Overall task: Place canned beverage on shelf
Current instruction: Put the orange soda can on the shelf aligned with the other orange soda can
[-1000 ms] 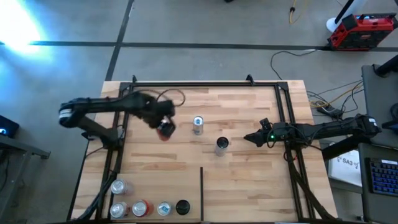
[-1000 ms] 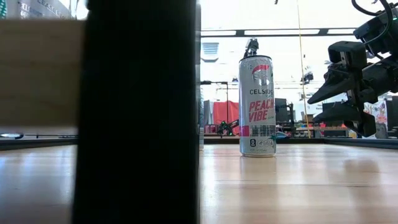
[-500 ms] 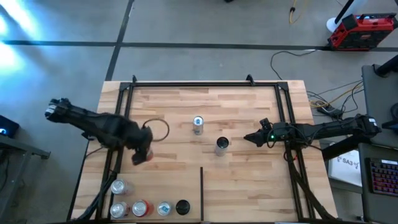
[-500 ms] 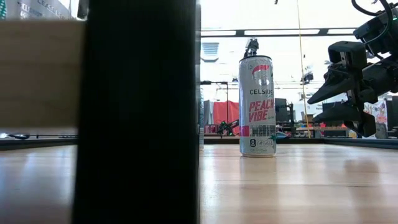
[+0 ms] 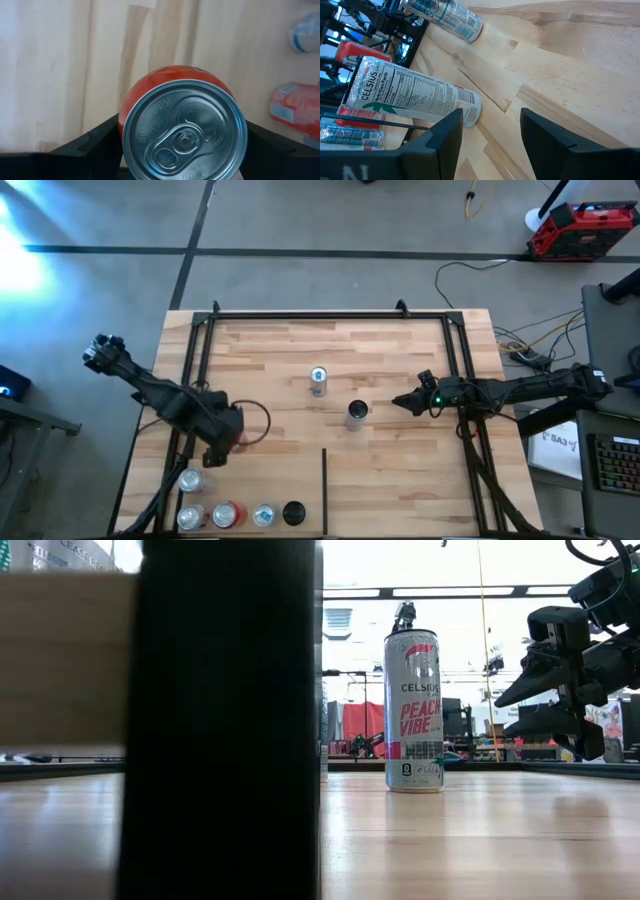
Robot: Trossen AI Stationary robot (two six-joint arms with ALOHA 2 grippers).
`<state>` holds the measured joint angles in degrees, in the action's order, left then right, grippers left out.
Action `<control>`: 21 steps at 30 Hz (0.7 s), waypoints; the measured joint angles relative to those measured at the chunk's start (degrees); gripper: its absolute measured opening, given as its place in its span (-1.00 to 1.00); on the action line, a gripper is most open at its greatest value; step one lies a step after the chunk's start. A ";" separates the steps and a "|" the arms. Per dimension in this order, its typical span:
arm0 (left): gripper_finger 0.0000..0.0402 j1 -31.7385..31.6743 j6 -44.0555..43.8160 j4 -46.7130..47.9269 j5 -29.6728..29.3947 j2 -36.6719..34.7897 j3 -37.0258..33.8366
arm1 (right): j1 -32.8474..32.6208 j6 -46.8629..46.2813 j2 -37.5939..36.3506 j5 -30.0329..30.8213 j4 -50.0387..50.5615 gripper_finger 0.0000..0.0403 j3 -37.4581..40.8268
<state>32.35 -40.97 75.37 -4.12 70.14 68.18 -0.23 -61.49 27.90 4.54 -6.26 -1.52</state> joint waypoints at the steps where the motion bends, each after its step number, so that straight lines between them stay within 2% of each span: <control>1: 0.47 0.72 0.66 0.02 0.14 0.91 0.60 | -0.01 0.00 -0.01 -0.02 0.02 -0.09 0.00; 4: 0.50 3.67 3.83 1.49 1.25 3.48 1.78 | 0.00 0.00 -0.01 -0.01 0.01 -0.09 0.00; 10: 0.44 12.38 4.33 4.24 2.42 5.71 3.17 | 0.00 0.00 -0.01 -0.02 0.00 -0.09 0.00; 16: 0.44 20.76 3.58 0.40 -4.01 3.69 3.00 | 0.00 0.00 0.00 -0.02 0.00 -0.09 0.00; 21: 0.45 23.55 5.64 -3.57 -6.02 3.75 3.34 | -0.01 -0.02 0.00 -0.02 0.01 -0.09 0.00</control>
<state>55.90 -35.34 71.81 -10.15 73.89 71.52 -0.24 -61.52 27.90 4.52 -6.25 -1.52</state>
